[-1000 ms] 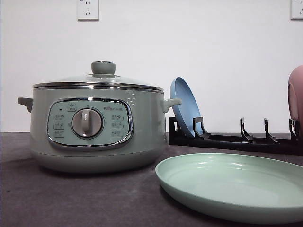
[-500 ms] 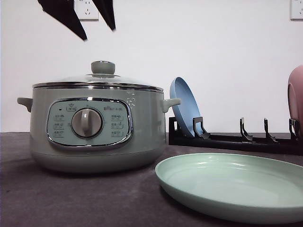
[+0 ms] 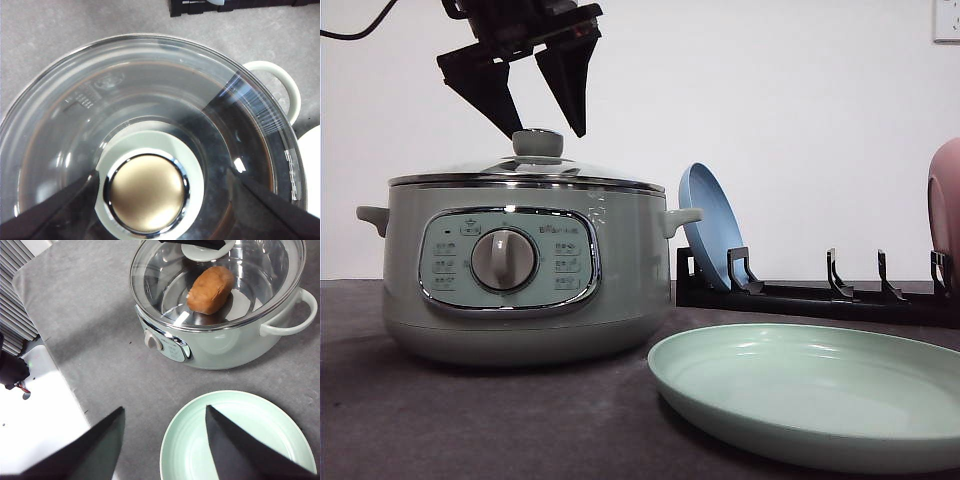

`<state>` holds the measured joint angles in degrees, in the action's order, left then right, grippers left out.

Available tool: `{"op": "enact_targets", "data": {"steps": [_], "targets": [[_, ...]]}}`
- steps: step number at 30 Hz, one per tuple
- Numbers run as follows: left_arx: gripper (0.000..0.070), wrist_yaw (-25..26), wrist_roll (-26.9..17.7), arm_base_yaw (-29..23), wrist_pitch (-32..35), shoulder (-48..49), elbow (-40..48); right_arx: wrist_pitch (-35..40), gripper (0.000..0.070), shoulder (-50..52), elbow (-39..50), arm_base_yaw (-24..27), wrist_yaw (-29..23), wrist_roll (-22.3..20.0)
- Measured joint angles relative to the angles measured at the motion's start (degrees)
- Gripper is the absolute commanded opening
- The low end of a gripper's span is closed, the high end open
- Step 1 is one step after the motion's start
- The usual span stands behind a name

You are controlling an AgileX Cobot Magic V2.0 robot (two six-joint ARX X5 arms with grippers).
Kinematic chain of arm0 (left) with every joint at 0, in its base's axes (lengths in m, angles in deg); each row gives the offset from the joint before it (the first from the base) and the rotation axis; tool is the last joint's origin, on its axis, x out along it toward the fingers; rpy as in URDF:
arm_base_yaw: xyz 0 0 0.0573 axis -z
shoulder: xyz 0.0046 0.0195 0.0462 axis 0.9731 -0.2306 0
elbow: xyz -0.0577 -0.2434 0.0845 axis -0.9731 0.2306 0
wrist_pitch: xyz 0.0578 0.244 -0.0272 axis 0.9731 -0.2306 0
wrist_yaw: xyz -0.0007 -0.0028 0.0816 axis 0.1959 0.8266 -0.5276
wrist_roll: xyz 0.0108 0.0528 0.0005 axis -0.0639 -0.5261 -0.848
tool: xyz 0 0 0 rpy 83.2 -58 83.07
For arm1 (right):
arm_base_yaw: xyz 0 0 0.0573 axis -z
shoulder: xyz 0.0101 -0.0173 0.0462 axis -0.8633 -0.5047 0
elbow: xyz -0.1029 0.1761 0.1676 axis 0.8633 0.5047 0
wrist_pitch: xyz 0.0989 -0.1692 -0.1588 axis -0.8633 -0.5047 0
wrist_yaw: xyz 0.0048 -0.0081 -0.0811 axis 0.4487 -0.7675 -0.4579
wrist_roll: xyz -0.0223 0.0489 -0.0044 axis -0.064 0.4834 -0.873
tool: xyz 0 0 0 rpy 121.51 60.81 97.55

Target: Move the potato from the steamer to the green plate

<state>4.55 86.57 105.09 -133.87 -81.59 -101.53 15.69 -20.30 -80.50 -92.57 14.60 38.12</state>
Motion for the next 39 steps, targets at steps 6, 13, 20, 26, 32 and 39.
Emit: {"op": "enact_targets", "data": {"steps": [6,13,20,26,32,39], "targets": [[0.051,-1.38,0.0,0.0,-0.48,-1.33,-0.13,-0.05,0.0318,0.0,0.0,0.0,0.0,0.01],[0.0496,-1.44,-0.02,0.0,-0.73,-1.97,-0.15,-0.25,0.0318,0.0,0.0,0.0,0.0,-0.06],[0.0333,-1.52,-0.02,0.0,-1.48,-1.97,-0.28,-0.29,0.0318,0.0,0.0,0.0,-0.02,-0.63],[0.0237,-1.98,-0.02,-0.02,-1.76,-1.97,-0.43,-0.31,0.0318,0.0,0.0,0.0,-0.02,-0.9],[0.0002,-2.0,-0.75,0.0,-2.48,-1.97,-0.85,-0.31,0.0318,0.0,0.0,0.0,-0.04,-1.0],[0.0,-2.01,-0.9,-0.01,-2.56,-1.96,-0.85,-0.31,0.0318,0.0,0.0,0.0,-1.65,-1.03]]}}
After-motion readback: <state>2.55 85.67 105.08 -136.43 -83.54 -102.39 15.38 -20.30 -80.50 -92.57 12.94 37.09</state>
